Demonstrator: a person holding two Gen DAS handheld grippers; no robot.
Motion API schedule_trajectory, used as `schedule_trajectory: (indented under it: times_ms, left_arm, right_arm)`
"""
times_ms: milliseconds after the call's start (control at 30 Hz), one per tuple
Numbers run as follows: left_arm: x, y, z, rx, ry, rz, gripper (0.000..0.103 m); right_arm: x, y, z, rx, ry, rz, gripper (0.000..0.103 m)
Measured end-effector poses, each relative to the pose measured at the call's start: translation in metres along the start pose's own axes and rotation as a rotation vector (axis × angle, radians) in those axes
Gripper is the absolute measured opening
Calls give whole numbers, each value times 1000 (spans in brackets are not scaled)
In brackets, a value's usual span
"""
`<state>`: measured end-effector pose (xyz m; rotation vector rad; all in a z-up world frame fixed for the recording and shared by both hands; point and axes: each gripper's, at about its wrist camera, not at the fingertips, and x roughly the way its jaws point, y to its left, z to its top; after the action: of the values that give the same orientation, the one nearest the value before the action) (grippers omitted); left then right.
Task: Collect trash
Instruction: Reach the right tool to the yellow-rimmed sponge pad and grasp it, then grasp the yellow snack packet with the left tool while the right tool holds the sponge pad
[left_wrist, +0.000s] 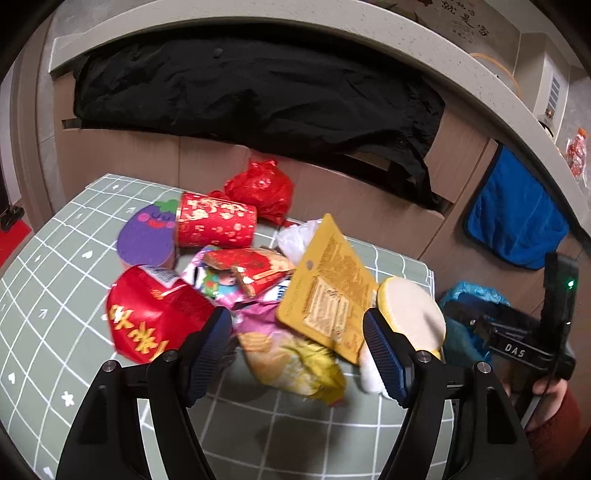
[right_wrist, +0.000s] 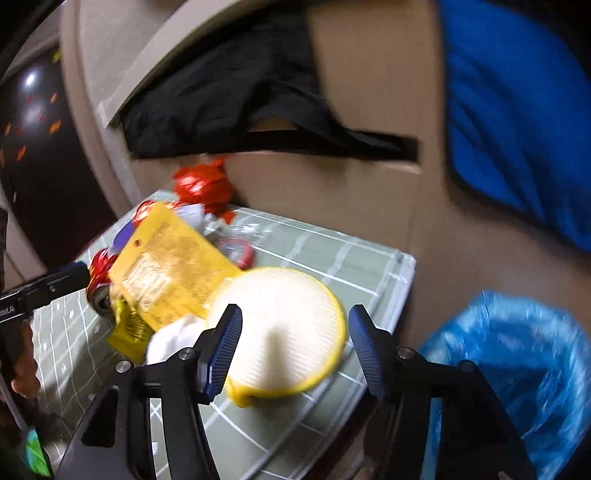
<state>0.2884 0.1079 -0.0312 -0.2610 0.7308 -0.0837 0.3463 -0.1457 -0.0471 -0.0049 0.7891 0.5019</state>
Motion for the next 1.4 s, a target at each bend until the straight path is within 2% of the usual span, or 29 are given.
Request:
schedule_trajectory:
  times_ms: [133, 300, 467, 567, 667, 733, 767, 800, 833, 867, 900, 1067, 1200, 1267, 1400]
  left_arm:
    - [12, -13, 6, 19, 27, -11, 72]
    - [6, -17, 10, 38, 6, 16, 71]
    - [-4, -4, 4, 33, -3, 49, 71]
    - [-5, 6, -2, -1, 15, 46, 71]
    - [-7, 14, -6, -31, 27, 38, 71]
    - [-8, 17, -8, -39, 27, 32, 71]
    - [-10, 19, -9, -41, 28, 29, 71]
    - [-11, 19, -9, -41, 26, 26, 71]
    - [-13, 19, -9, -41, 23, 23, 71]
    - [-14, 19, -9, -41, 19, 20, 71]
    - [-16, 20, -9, -42, 16, 14, 71]
    - [-25, 24, -10, -55, 1, -14, 71]
    - [-32, 30, -14, -59, -5, -24, 71]
    - [-35, 33, -16, -67, -3, -27, 71]
    - [-36, 32, -17, -76, 10, -49, 71]
  right_arm:
    - [16, -18, -5, 33, 31, 2, 58]
    - [39, -25, -4, 66, 66, 67, 57]
    - [34, -10, 2, -17, -1, -23, 57]
    - [45, -12, 5, -11, 53, -17, 57]
    - [58, -15, 0, 26, 120, 38, 57]
    - [56, -13, -4, 36, 122, 51, 58]
    - [54, -10, -5, 31, 121, 45, 55]
    - [51, -6, -5, 21, 124, 44, 41]
    - [47, -2, -4, 10, 123, 48, 36]
    - [42, 3, -1, 7, 136, 59, 23]
    - [34, 9, 2, 1, 124, 82, 17]
    - [-12, 39, 22, -33, 54, 181, 13]
    - [-30, 72, 23, -70, 71, 275, 16]
    - [-24, 88, 17, -109, 101, 263, 18]
    - [1, 96, 1, -143, 179, 151, 18]
